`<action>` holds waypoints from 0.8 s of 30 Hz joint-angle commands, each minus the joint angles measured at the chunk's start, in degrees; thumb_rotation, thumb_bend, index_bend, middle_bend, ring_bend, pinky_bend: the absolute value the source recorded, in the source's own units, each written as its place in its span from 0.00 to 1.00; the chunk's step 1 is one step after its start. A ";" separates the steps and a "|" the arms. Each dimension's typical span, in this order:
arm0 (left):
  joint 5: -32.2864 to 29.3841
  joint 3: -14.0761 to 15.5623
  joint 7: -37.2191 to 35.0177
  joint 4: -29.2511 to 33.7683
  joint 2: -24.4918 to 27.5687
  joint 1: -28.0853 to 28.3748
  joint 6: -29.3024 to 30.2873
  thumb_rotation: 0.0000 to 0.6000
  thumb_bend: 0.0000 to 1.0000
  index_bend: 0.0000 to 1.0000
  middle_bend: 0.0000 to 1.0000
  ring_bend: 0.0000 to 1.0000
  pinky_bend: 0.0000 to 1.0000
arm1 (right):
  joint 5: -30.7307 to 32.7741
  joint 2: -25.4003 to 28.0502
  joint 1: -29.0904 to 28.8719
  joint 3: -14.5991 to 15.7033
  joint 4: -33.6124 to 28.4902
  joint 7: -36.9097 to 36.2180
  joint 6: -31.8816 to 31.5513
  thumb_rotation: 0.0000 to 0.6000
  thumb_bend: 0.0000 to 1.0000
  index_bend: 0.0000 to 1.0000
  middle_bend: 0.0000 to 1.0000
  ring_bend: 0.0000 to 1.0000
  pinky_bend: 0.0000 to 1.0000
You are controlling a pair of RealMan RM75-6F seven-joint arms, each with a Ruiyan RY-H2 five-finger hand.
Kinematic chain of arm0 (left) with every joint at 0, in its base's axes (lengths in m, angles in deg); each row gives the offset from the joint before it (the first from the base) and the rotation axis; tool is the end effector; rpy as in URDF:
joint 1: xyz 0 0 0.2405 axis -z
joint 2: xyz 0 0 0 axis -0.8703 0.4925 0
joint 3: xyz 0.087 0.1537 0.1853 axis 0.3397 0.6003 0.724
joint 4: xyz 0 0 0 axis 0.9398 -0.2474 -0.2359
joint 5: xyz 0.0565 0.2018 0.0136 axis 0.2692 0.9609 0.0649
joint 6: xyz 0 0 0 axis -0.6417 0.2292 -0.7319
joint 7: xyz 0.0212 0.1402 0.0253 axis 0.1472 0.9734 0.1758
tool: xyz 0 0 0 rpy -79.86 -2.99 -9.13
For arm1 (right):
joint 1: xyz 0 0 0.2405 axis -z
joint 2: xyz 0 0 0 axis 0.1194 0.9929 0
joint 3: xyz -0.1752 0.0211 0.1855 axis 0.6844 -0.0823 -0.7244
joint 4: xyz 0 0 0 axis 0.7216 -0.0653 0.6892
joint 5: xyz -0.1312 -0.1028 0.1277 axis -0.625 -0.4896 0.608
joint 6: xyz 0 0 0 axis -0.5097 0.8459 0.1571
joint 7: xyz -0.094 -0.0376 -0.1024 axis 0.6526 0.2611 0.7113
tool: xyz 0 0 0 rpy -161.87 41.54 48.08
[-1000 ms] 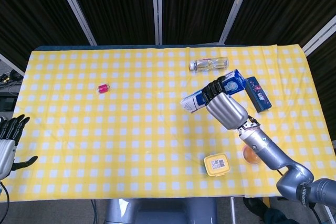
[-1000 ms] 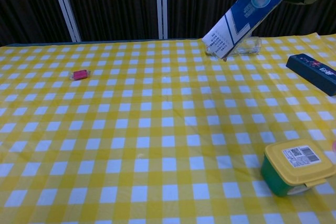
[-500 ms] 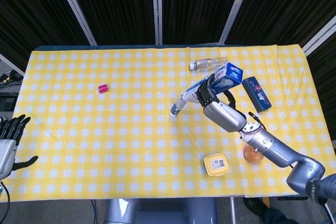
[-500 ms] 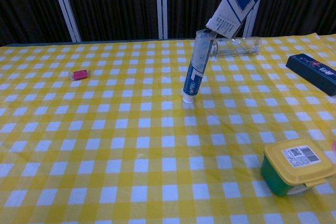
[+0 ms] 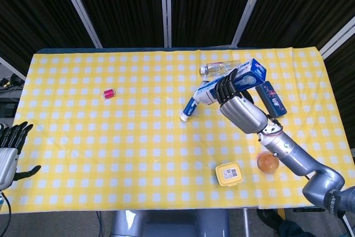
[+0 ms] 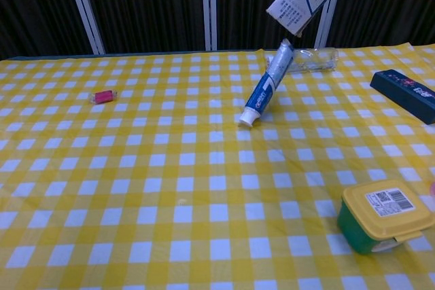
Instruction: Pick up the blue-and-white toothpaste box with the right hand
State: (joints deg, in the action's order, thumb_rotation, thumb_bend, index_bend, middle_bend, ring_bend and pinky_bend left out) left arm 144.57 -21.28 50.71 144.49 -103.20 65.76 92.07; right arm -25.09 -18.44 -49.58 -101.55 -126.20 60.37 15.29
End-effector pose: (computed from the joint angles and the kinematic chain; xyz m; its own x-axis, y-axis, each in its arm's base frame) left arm -0.2981 0.1752 0.1639 0.4314 0.0771 0.8989 0.9011 0.0118 -0.4335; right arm -0.1000 -0.3479 0.1497 0.6933 0.7164 -0.0777 0.1864 -0.0741 0.9797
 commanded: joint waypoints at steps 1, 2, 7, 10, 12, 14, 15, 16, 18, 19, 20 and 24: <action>0.03 0.02 0.11 0.04 -0.06 0.01 -0.03 1.00 0.00 0.00 0.00 0.00 0.00 | 11.65 -3.85 2.42 -1.28 -2.33 -9.92 1.87 1.00 0.28 0.41 0.44 0.39 0.32; 0.03 0.02 0.19 0.07 -0.07 0.00 -0.01 1.00 0.00 0.00 0.00 0.00 0.00 | 13.09 -4.42 2.56 -1.11 -2.36 -11.38 2.61 1.00 0.28 0.41 0.44 0.39 0.32; -0.36 -0.02 0.51 -0.10 -0.29 0.08 -0.32 1.00 0.00 0.00 0.00 0.00 0.00 | 19.83 -8.23 3.23 0.29 -1.44 -17.71 6.18 1.00 0.28 0.41 0.43 0.39 0.32; -0.76 -0.13 0.71 -0.25 -0.44 0.25 -0.70 1.00 0.00 0.00 0.00 0.00 0.00 | 22.85 -10.48 3.29 1.18 -0.32 -19.39 7.99 1.00 0.28 0.38 0.42 0.38 0.33; -0.98 -0.15 0.84 -0.35 -0.52 0.34 -0.95 1.00 0.00 0.00 0.00 0.00 0.00 | 24.43 -11.78 3.25 1.86 0.43 -20.34 9.12 1.00 0.21 0.29 0.38 0.36 0.33; -1.12 -0.16 0.80 -0.40 -0.51 0.41 -1.17 1.00 0.00 0.00 0.00 0.00 0.00 | 25.50 -12.23 3.05 2.63 0.76 -21.55 10.84 1.00 0.13 0.17 0.28 0.30 0.32; -1.25 -0.19 0.76 -0.45 -0.51 0.46 -1.28 1.00 0.00 0.00 0.00 0.00 0.00 | 26.52 -12.31 2.97 2.96 0.70 -22.36 11.94 1.00 0.08 0.10 0.22 0.26 0.30; -1.37 -0.22 0.76 -0.50 -0.52 0.48 -1.35 1.00 0.00 0.00 0.00 0.00 0.00 | 27.38 -12.28 2.92 3.10 0.46 -22.96 12.64 1.00 0.05 0.06 0.18 0.23 0.29; -1.54 -0.28 0.80 -0.59 -0.57 0.54 -1.47 1.00 0.00 0.00 0.00 0.00 0.00 | 28.95 -12.00 2.90 3.23 -0.36 -23.86 13.53 1.00 0.00 0.00 0.09 0.16 0.24; -1.61 -0.28 0.82 -0.62 -0.59 0.57 -1.56 1.00 0.00 0.00 0.00 0.00 0.00 | 29.49 -11.70 2.88 3.29 -0.94 -24.18 13.77 1.00 0.00 0.00 0.07 0.15 0.23; -1.65 -0.28 0.84 -0.64 -0.61 0.60 -1.64 1.00 0.00 0.00 0.00 0.00 0.00 | 29.72 -11.43 2.91 3.32 -1.39 -24.36 13.81 1.00 0.00 0.00 0.06 0.13 0.21; -1.78 -0.31 0.74 -0.61 -0.54 0.63 -1.74 1.00 0.00 0.00 0.00 0.00 0.00 | 29.04 -8.60 4.24 4.00 -5.46 -26.02 12.16 1.00 0.00 0.00 0.05 0.10 0.17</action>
State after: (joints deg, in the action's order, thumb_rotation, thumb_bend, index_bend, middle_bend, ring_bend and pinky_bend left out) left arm 142.79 -21.58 51.49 143.87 -103.76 66.41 90.31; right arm 4.44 -28.51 -46.18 -98.06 -129.85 35.34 28.42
